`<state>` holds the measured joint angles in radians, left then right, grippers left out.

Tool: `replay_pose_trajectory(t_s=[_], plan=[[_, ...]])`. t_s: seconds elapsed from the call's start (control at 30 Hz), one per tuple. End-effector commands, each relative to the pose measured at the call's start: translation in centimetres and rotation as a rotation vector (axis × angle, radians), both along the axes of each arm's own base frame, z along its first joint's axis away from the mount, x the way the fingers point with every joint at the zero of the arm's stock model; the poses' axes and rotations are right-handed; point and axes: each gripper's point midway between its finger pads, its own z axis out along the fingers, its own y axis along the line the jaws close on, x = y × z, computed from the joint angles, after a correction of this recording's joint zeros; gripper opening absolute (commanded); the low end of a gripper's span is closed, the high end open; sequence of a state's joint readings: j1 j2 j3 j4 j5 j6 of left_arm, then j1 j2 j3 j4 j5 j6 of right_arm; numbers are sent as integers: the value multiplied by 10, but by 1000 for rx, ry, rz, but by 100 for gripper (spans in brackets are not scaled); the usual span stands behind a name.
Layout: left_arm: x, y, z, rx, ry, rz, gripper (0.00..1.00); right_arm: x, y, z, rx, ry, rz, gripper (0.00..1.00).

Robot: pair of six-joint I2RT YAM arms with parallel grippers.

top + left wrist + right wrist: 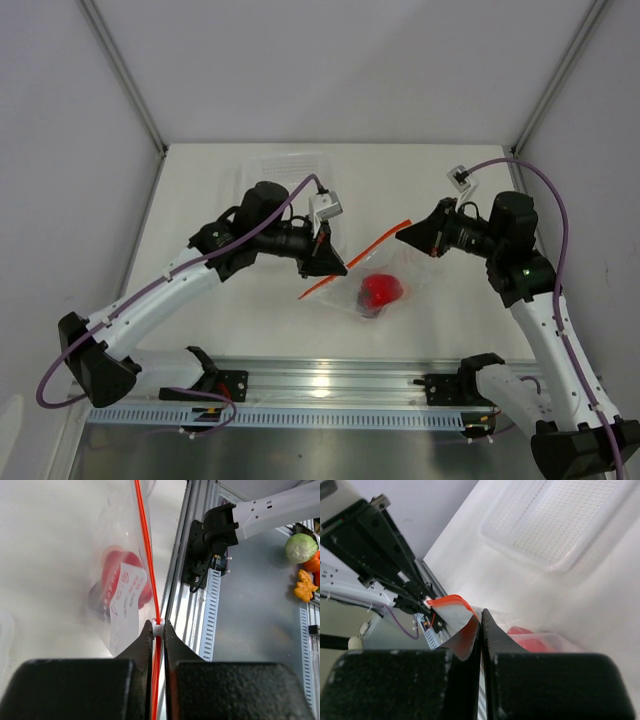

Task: Place the food in the zip-top bag and seal the zipper
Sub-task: Zip the zipper food storage bag at the center of the board.

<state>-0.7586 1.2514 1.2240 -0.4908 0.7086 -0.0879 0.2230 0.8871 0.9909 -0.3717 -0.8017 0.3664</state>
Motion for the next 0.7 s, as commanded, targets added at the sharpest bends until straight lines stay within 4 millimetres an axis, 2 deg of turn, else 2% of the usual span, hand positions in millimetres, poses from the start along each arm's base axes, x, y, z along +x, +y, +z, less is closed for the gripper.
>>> replay_pose_trajectory(t_s=[0.0, 0.27, 0.4, 0.5, 0.67], plan=[[-12, 15, -5, 23, 34, 17, 1, 25, -13, 36, 32, -96, -110, 0], [-16, 23, -12, 29, 37, 35, 1, 50, -46, 42, 54, -66, -246, 0], [-17, 25, -9, 24, 26, 38, 1, 54, -55, 42, 66, -53, -281, 0], [-17, 27, -7, 24, 20, 42, 1, 61, -71, 41, 67, -42, -347, 0], [-18, 29, -8, 25, 21, 42, 1, 65, -87, 39, 85, -18, -394, 0]])
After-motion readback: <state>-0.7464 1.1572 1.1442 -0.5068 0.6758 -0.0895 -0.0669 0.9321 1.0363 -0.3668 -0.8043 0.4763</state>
